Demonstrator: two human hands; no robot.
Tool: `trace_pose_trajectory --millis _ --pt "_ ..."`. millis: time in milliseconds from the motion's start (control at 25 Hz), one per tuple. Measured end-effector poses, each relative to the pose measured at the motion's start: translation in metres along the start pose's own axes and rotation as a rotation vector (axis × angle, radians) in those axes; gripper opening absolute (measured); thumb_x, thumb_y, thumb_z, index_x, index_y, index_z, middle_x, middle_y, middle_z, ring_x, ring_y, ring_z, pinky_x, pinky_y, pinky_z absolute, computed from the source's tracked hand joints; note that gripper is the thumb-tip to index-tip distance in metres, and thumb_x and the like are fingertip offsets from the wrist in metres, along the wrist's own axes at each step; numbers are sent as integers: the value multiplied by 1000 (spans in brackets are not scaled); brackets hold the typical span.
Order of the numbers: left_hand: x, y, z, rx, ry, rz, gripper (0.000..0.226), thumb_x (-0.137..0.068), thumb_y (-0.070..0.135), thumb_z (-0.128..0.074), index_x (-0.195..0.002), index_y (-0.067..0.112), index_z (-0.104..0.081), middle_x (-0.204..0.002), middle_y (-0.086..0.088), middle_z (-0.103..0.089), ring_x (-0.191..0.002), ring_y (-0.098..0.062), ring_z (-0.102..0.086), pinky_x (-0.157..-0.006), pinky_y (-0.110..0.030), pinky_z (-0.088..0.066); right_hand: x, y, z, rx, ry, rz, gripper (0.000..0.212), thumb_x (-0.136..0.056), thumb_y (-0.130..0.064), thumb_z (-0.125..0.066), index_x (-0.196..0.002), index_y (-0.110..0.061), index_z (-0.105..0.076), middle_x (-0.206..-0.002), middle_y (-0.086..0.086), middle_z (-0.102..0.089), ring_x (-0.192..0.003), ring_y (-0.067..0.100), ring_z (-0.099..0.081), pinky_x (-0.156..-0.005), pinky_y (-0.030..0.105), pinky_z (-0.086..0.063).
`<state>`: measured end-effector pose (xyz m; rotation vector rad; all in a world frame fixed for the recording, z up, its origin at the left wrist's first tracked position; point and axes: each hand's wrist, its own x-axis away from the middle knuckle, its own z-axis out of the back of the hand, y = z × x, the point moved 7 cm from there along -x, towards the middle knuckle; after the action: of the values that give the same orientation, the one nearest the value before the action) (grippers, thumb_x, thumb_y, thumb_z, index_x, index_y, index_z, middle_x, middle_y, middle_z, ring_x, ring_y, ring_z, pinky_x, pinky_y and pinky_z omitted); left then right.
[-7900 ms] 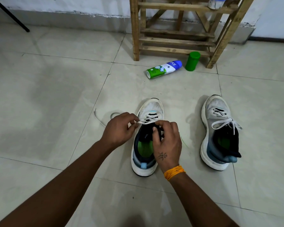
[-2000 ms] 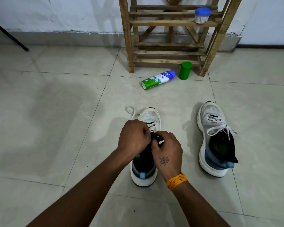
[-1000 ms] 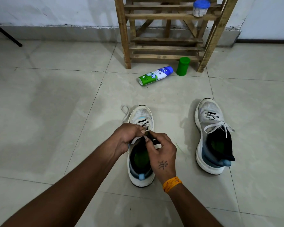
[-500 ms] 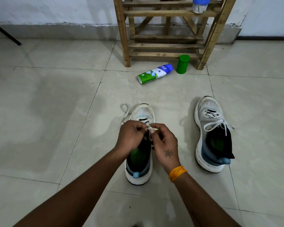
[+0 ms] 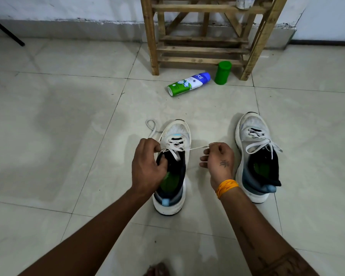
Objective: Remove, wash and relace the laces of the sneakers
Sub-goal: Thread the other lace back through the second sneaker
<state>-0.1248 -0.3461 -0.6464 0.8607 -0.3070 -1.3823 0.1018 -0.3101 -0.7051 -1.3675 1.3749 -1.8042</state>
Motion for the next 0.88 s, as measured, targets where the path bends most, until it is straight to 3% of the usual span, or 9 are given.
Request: trace_pose_trajectory --millis 80,120,240,360,480,600,680,760,880 --pt "2 -1 -2 29 -23 54 29 -78 4 -67 -84 21 -44 -79 9 -46 -68 -11 -45 -59 -27 -37 -3 -2 12 152 74 37 13 -94 -20 -52 -86 -15 -61 -74 10 -63 -57 28 -60 -54 35 -52" --pt "3 -2 -4 47 -35 69 30 -79 4 -67 -82 21 -43 -76 7 -46 -65 -13 -45 -57 -29 -37 0 -11 13 288 64 148 9 -90 -23 -54 -91 -20 -62 -70 5 -63 -63 29 -63 -61 36 -53" --pt "2 0 -5 65 -38 62 30 -80 4 -67 -81 22 -43 -73 7 -47 -64 -15 -45 -56 -28 -37 30 -31 -18 665 -228 553 21 -91 -26 -63 -110 -33 -60 -57 -4 -54 -60 14 -56 -61 30 -45" --pt "2 0 -4 69 -26 48 30 -81 4 -66 -82 22 -42 -72 7 -46 -65 -15 -45 -56 -28 -36 45 -28 -37 836 -329 777 1 -96 -27 -61 -96 -26 -61 -62 -10 -51 -64 17 -53 -58 33 -35" --pt "3 -4 -4 82 -16 69 29 -82 5 -66 -82 22 -42 -73 7 -46 -65 -17 -45 -56 -33 -39 22 -16 -18 1028 -134 705 10 -96 -25 -57 -92 -16 -58 -82 3 -65 -77 33 -62 -60 35 -38" --pt "3 -7 -3 101 -4 94 29 -82 5 -66 -82 22 -42 -73 7 -46 -65 -17 -46 -57 -35 -41 -4 4 3 1383 -236 395 22 -91 -27 -58 -102 -10 -67 -106 15 -72 -100 39 -66 -75 37 -49" --pt "3 -6 -4 105 -5 87 29 -82 5 -67 -82 22 -43 -73 6 -47 -65 -17 -46 -57 -34 -40 1 -2 -5 1314 -360 420 26 -93 -29 -58 -112 -15 -68 -106 11 -73 -102 35 -66 -78 36 -51" --pt "3 -5 -4 110 -3 70 28 -82 5 -67 -82 21 -43 -73 6 -47 -65 -18 -46 -56 -34 -39 23 -21 -27 1066 -445 644 23 -95 -33 -56 -116 -26 -65 -89 1 -73 -90 28 -66 -74 37 -53" --pt "3 -5 -4 110 10 74 29 -82 4 -67 -82 21 -43 -73 6 -47 -65 -18 -46 -57 -34 -40 36 -31 -34 926 -370 776 11 -94 -31 -55 -95 -23 -63 -75 -1 -68 -75 27 -62 -63 39 -49"
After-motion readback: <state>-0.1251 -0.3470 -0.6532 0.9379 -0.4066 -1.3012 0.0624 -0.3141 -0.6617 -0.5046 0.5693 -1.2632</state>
